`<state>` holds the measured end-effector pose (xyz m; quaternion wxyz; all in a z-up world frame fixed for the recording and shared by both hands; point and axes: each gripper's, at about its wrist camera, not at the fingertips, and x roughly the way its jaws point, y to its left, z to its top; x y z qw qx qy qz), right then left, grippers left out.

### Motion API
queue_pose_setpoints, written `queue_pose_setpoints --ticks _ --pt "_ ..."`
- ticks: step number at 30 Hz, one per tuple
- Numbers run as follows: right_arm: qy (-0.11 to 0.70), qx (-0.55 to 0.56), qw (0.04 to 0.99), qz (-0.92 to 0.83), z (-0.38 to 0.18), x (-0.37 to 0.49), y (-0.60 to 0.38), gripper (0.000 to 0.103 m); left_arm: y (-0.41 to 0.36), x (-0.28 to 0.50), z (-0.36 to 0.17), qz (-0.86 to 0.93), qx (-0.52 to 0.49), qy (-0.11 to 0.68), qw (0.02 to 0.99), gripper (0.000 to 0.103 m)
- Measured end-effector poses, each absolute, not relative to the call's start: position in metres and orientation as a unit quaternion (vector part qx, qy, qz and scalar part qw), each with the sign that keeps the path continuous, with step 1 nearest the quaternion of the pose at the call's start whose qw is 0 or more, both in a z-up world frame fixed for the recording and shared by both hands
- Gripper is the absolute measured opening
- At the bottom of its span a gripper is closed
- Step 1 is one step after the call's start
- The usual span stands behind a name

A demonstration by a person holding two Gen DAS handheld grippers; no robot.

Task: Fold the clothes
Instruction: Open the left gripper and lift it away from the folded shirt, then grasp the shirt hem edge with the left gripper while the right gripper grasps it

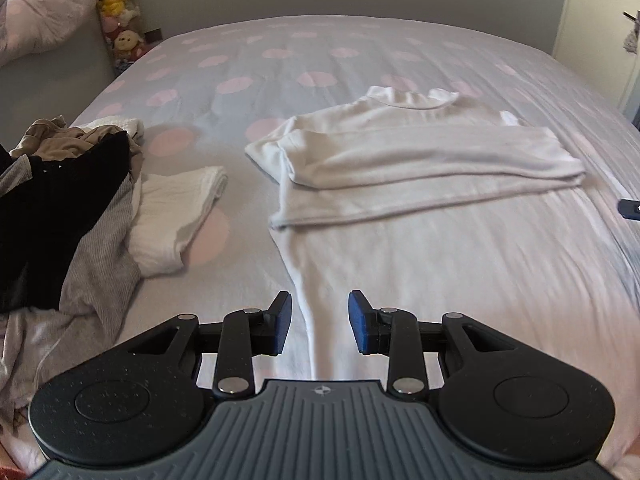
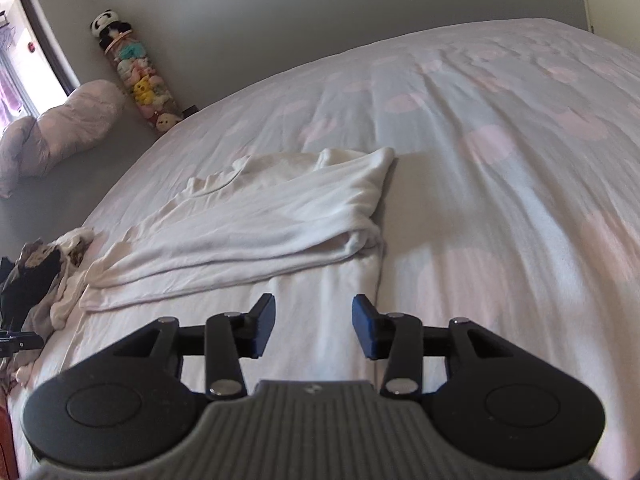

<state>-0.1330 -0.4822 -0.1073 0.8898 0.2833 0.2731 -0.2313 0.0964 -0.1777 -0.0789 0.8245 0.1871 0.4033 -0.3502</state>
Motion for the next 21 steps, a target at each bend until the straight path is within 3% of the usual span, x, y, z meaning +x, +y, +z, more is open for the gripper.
queue_pose_setpoints --ticks 4,9,13,21 --pt "0.279 0.285 0.889 -0.226 -0.105 -0.149 -0.449 0.046 -0.153 0.043 -0.076 -0.372 0.195 0.4 0.815 0.041" --pt "0.28 0.286 0.889 -0.223 -0.092 -0.169 -0.414 0.05 -0.134 -0.013 -0.077 -0.397 0.216 0.391 0.802 0.042" --pt "0.285 0.284 0.889 -0.221 -0.082 -0.185 -0.389 0.053 -0.133 -0.049 -0.088 -0.405 0.288 0.377 0.782 0.047" --pt "0.3 0.265 0.888 -0.228 -0.067 -0.206 -0.36 0.054 -0.142 -0.088 -0.13 -0.387 0.402 0.372 0.742 0.047"
